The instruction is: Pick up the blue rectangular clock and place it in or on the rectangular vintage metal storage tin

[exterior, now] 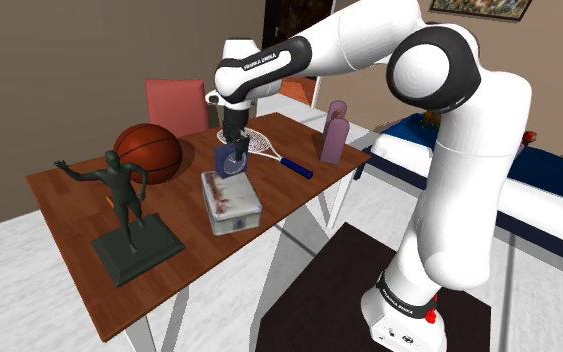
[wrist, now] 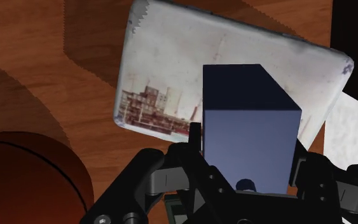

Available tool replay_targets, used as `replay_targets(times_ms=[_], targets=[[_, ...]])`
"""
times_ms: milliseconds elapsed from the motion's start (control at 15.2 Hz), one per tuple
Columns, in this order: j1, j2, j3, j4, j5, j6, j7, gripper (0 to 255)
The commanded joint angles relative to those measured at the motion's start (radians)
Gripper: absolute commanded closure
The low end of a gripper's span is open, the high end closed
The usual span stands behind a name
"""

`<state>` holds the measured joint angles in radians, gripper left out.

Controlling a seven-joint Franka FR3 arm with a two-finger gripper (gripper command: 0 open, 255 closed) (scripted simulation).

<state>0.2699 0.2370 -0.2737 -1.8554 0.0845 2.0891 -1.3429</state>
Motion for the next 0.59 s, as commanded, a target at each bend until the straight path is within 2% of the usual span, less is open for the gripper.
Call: replay_targets(times_ms=[0,528], targets=[[-0.002,0.013,0.001,-0.016,0.005,0.028,-0.004,255],[-0.006,0.062,0.007,-0.061,0.025,0.121,-0.018,255]])
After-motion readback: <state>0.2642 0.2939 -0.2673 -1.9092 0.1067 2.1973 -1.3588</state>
